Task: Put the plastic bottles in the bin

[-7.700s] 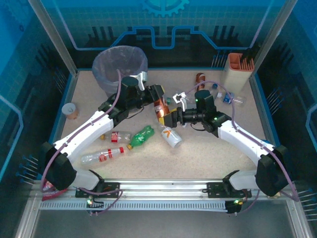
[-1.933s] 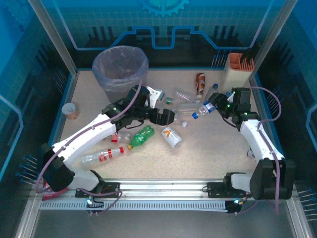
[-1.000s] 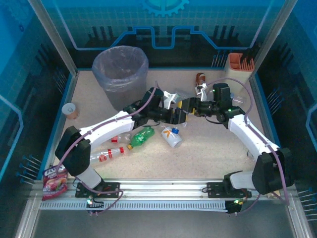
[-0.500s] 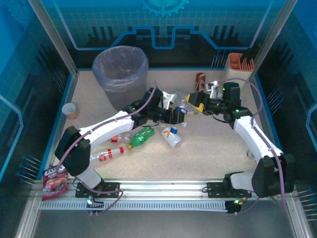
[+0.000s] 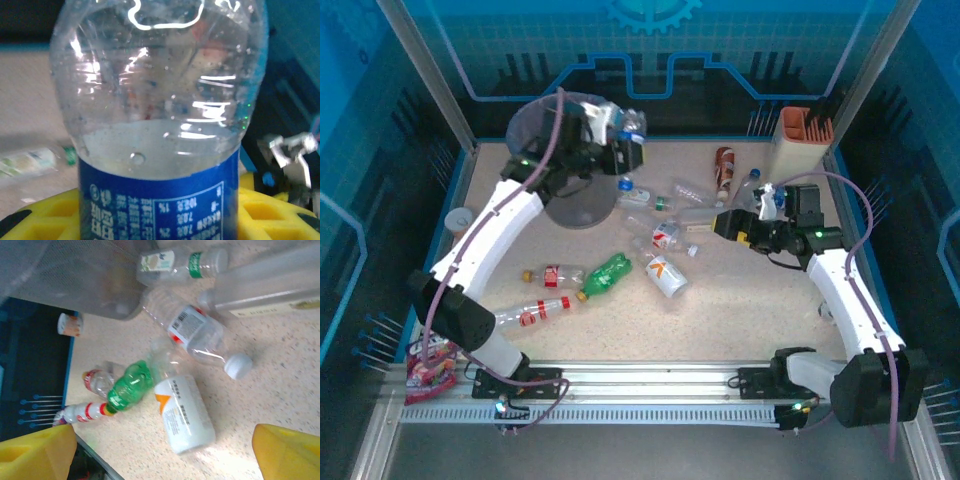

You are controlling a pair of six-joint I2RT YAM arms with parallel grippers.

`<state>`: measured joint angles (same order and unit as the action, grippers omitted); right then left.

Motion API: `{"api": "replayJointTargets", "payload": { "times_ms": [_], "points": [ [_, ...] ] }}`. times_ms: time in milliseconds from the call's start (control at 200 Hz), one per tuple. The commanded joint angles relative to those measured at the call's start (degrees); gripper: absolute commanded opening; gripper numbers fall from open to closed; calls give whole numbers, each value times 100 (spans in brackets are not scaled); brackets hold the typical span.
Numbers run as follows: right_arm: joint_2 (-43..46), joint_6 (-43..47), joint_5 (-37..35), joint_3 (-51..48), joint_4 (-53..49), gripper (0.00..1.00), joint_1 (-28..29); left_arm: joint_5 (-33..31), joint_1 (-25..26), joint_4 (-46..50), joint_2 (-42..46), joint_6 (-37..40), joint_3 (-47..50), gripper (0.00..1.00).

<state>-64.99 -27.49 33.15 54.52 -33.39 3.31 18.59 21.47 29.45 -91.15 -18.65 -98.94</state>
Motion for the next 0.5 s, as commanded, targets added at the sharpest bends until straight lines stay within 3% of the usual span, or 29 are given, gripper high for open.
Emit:
{"api": "replayJointTargets", "payload": {
  "times_ms": [0,185,325,495],
  "points": [
    [128,406,-266,-82,-607,92,-45,-312,-392,712,-32,397,-626,25],
    [285,479,-720,-133,-894,94,-46,-933,-1197,1228,-679,558,-1679,11],
    [325,499,-744,-220,-911,94,-42,-1284,-1528,1860,-1546,931,-2744,0],
    [348,542,-899,-240,-977,94,-44,-1609,-1667,2782,-2856,1293,-4287,0]
  ]
}}
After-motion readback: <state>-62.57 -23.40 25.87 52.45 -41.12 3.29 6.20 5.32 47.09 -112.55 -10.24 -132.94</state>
